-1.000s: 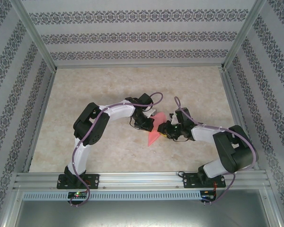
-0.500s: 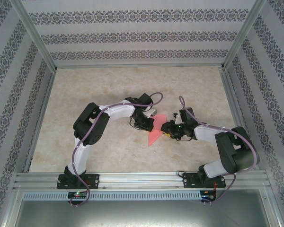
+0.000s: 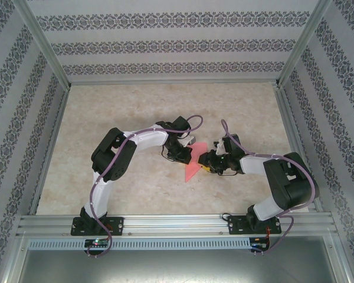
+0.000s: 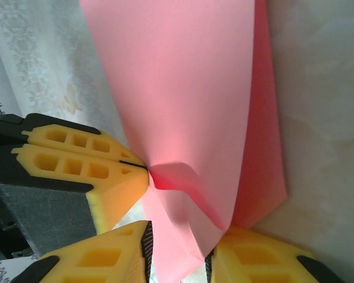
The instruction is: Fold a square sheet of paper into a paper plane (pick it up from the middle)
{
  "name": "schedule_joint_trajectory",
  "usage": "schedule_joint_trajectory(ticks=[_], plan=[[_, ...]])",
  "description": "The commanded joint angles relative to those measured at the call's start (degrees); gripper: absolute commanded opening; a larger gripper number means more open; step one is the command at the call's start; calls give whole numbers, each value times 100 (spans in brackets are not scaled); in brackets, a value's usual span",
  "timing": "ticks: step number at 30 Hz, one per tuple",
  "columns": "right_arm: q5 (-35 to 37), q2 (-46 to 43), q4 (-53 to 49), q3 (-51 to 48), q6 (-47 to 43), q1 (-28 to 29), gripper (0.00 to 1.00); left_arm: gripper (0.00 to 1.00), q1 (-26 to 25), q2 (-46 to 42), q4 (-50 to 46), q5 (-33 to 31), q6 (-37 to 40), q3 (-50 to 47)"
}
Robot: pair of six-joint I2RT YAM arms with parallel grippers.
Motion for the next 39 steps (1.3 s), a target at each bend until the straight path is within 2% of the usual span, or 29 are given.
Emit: schedule_joint_trajectory(ticks=[1,5,11,14,19,23,39], plan=[[-180,-18,300,-91,168,136,29,10,-28,665,-322,-802,111,-352],[-136,23,315,-72,180,205,24,10,-24,677,-356,-808,129,-325],[180,-202,-317,-27,-29,278,11,10,-28,664,-366,-827,146,-352],[413,-253,-857,134,-273,316,9,10,-26,661,-349,-809,139,-356],[574,-185,-1162,338,-397,360,3,10,-28,662,-358,-800,129,-339],[745,-141,-1518,605,-523,458,2,10,-28,653,-367,-803,138,-336],[778,188,-1787,1060,-579,728,1,10,-28,649,-292,-763,128,-370]])
